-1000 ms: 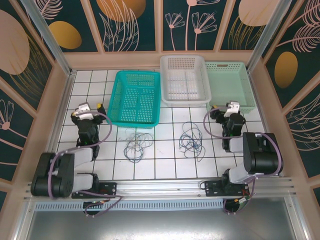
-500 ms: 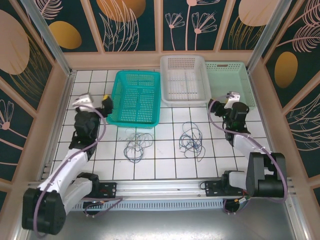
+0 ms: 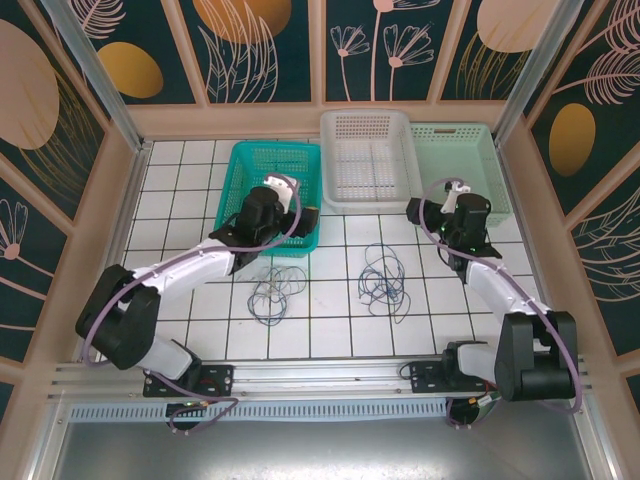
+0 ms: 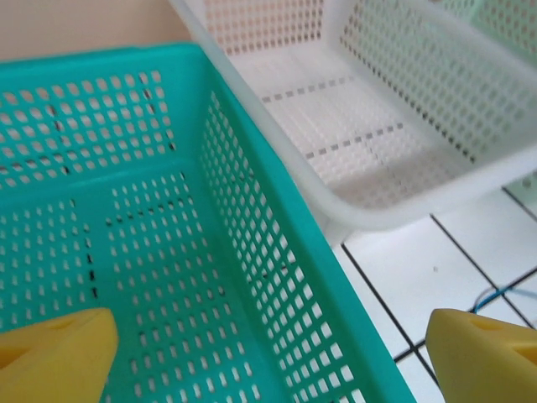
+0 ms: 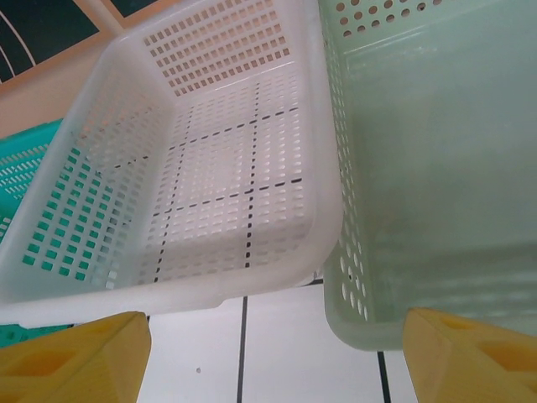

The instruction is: Untangle the cables

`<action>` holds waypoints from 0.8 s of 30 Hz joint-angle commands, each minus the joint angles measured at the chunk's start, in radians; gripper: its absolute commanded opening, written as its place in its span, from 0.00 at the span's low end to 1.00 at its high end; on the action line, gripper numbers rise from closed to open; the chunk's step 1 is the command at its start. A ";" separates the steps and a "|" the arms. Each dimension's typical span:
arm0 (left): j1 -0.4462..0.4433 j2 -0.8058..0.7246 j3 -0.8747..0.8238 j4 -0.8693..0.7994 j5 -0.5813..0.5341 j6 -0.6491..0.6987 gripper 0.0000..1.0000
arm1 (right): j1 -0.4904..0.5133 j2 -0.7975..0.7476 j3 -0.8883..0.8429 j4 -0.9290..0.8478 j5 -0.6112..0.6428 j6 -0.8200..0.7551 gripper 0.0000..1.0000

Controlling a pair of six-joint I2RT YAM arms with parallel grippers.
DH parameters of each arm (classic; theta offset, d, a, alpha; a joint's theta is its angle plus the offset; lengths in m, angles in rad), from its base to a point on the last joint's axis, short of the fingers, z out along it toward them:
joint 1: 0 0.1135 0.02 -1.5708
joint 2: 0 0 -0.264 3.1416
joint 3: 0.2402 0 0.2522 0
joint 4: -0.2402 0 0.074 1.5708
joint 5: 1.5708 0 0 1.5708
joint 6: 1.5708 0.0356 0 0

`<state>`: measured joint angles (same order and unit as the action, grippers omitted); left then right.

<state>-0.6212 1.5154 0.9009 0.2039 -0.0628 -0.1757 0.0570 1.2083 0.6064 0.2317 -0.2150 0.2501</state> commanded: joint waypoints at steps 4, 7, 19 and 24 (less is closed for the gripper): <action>-0.043 0.127 0.143 -0.144 0.036 0.025 0.87 | 0.005 -0.039 0.024 -0.079 0.044 0.022 0.79; -0.045 0.162 0.167 -0.165 0.059 0.015 0.84 | 0.005 -0.036 0.021 -0.075 0.066 0.026 0.80; -0.049 0.316 0.284 -0.290 0.030 -0.033 0.59 | 0.004 0.020 0.045 -0.058 0.106 0.026 0.81; -0.048 0.312 0.275 -0.285 -0.072 -0.070 0.38 | 0.004 0.032 0.058 -0.054 0.105 0.033 0.81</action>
<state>-0.6716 1.8133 1.1664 -0.0341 -0.0460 -0.2237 0.0570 1.2316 0.6262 0.1722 -0.1261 0.2695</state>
